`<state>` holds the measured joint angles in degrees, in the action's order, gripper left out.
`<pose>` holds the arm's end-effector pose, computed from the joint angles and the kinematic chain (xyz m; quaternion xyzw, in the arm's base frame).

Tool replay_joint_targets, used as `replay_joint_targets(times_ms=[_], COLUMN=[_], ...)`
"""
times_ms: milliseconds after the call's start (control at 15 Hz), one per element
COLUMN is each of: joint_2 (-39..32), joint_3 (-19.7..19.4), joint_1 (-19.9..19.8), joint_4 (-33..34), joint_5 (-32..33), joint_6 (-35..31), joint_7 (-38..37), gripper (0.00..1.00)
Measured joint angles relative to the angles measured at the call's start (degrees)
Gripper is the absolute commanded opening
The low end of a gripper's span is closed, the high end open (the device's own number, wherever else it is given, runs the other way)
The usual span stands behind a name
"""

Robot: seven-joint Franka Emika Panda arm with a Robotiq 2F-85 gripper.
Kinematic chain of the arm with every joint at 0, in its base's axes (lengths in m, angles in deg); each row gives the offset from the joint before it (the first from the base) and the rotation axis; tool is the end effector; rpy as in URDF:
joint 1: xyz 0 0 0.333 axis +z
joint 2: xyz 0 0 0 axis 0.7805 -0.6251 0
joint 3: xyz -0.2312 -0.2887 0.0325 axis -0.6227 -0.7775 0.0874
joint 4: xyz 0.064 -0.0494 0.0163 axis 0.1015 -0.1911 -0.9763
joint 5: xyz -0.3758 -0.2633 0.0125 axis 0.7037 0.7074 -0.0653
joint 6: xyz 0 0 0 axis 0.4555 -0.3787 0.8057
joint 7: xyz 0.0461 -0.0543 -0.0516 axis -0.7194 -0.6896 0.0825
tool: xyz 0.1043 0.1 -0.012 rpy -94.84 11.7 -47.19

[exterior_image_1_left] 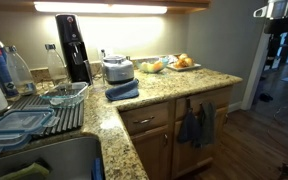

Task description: Pick up the cloth from the side of the cabinet and put it on the countertop.

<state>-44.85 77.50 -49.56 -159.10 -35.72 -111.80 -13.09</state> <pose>0.3633 -0.0161 0.4300 0.9846 0.1475 -0.0014 0.0936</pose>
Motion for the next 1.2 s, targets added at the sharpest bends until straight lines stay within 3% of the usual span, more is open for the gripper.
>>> replay_joint_targets(times_ms=[133, 333, 867, 1200], joint_2=[-0.38, -3.50, -23.42, -31.63], joint_3=[0.01, 0.00, 0.74, 1.63], joint_1=[0.00, 0.00, 0.00, 0.00], joint_4=[-0.40, -2.84, -5.69, -3.78], joint_5=[-0.25, -2.47, -6.24, -6.31], joint_6=[-1.52, -8.86, -34.93, -39.55], joint_7=[-0.35, -2.31, -7.20, -7.99], gripper=[1.00, 1.00, 1.00, 1.00])
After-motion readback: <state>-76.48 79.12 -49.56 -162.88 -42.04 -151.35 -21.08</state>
